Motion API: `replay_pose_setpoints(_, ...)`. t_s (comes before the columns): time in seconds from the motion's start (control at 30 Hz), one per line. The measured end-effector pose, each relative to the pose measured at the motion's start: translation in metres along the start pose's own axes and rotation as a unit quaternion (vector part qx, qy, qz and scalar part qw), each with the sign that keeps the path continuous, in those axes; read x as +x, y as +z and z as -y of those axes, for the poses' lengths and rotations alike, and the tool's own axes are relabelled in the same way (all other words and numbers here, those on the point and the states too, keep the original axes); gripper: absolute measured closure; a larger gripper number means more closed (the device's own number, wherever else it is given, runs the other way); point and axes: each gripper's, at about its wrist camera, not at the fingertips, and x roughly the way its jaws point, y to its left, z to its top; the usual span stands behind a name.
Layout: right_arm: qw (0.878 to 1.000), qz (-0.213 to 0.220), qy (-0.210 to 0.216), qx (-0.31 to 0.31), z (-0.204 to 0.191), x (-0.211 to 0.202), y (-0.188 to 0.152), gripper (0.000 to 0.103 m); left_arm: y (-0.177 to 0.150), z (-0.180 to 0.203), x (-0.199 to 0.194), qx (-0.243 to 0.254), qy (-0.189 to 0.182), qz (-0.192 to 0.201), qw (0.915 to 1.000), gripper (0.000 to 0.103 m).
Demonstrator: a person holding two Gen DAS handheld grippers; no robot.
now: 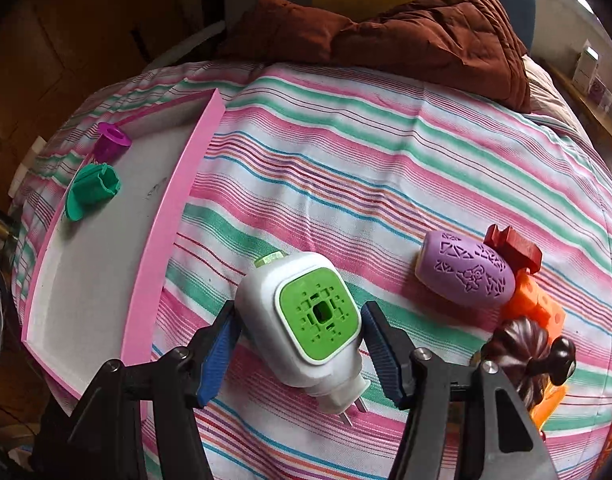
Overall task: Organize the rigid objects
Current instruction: 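Carry the canister into the tray beside the spool and open the left gripper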
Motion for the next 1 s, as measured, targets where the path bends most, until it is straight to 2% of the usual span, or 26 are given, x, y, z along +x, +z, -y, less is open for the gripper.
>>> replay_pose_setpoints(0.13, 0.999, 0.017, 0.023, 0.024, 0.016, -0.005, -0.004, 0.041, -0.004, -0.001, -0.003, -0.004, 0.011, -0.002, 0.9999, 0.039)
replay_pose_setpoints(0.23, 0.999, 0.014, 0.032, 0.039, 0.023, -0.002, -0.006, 0.043, -0.006, -0.003, -0.002, -0.013, 0.014, -0.009, 0.9998, 0.039)
replay_pose_setpoints(0.37, 1.000, 0.013, 0.011, 0.024, 0.017, -0.002, -0.003, 0.047, -0.005, -0.006, 0.003, -0.023, 0.015, -0.017, 0.9995, 0.039)
replay_pose_setpoints(0.43, 1.000, 0.014, -0.023, -0.001, 0.009, -0.002, -0.003, 0.048, -0.002, -0.008, 0.006, -0.034, 0.010, -0.021, 0.9992, 0.039)
replay_pose_setpoints(0.63, 1.000, 0.007, -0.024, -0.018, 0.005, -0.001, -0.004, 0.048, 0.021, -0.011, 0.023, -0.055, -0.001, -0.026, 0.9982, 0.039)
replay_pose_setpoints(0.8, 0.999, 0.010, -0.025, -0.017, 0.007, -0.001, -0.005, 0.048, 0.044, -0.005, 0.039, -0.033, 0.006, -0.024, 0.9992, 0.039)
replay_pose_setpoints(0.9, 0.999, 0.011, -0.028, -0.023, 0.003, 0.000, -0.003, 0.048, 0.059, -0.003, 0.054, -0.037, -0.008, -0.031, 0.9988, 0.039)
replay_pose_setpoints(1.0, 0.999, 0.010, -0.027, -0.021, 0.003, 0.000, -0.002, 0.048, 0.075, 0.001, 0.075, -0.030, -0.006, -0.033, 0.9990, 0.039)
